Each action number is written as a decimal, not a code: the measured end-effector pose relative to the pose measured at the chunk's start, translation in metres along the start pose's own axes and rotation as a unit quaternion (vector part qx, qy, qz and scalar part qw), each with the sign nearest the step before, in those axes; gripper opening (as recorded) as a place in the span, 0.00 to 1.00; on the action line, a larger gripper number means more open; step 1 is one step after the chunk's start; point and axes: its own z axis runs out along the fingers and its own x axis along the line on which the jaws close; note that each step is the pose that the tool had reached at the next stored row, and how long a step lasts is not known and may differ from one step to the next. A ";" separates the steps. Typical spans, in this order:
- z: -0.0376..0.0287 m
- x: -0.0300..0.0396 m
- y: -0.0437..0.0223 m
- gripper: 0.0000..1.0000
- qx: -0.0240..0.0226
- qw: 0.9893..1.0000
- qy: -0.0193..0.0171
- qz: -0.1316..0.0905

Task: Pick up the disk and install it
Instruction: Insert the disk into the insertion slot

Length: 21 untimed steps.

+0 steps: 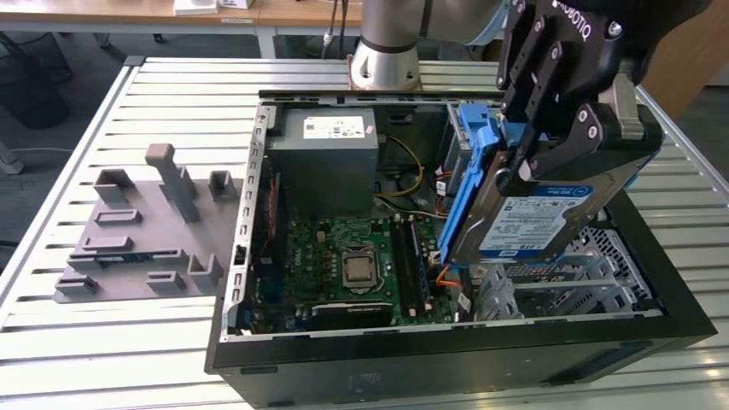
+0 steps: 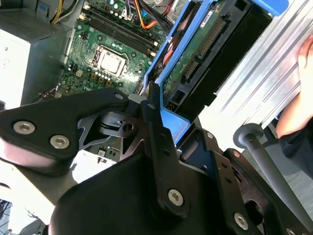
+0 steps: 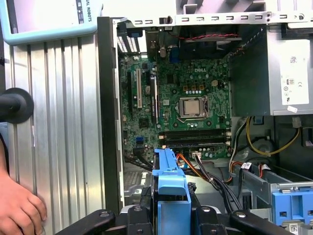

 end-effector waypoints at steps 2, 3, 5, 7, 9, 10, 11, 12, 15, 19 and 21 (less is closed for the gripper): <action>-0.0001 0.0001 0.0000 0.36 0.000 1.000 0.000 0.000; 0.0000 0.0001 0.0000 0.36 0.000 1.000 0.000 0.000; 0.0000 0.0002 0.0000 0.36 0.000 1.000 0.000 0.000; 0.0000 0.0002 -0.0005 0.36 0.000 1.000 0.000 0.000; 0.0000 0.0001 -0.0027 0.36 0.000 1.000 0.000 0.000; 0.0001 0.0000 -0.0043 0.36 0.000 1.000 0.000 0.000; 0.0003 -0.0001 -0.0054 0.36 0.000 1.000 0.000 0.000; 0.0005 -0.0001 -0.0058 0.36 0.000 1.000 0.000 0.000; 0.0014 0.0021 -0.0066 0.36 0.000 1.000 0.000 0.000; 0.0029 0.0035 -0.0096 0.36 0.000 1.000 0.000 0.000; 0.0034 0.0035 -0.0121 0.36 0.000 1.000 0.000 0.000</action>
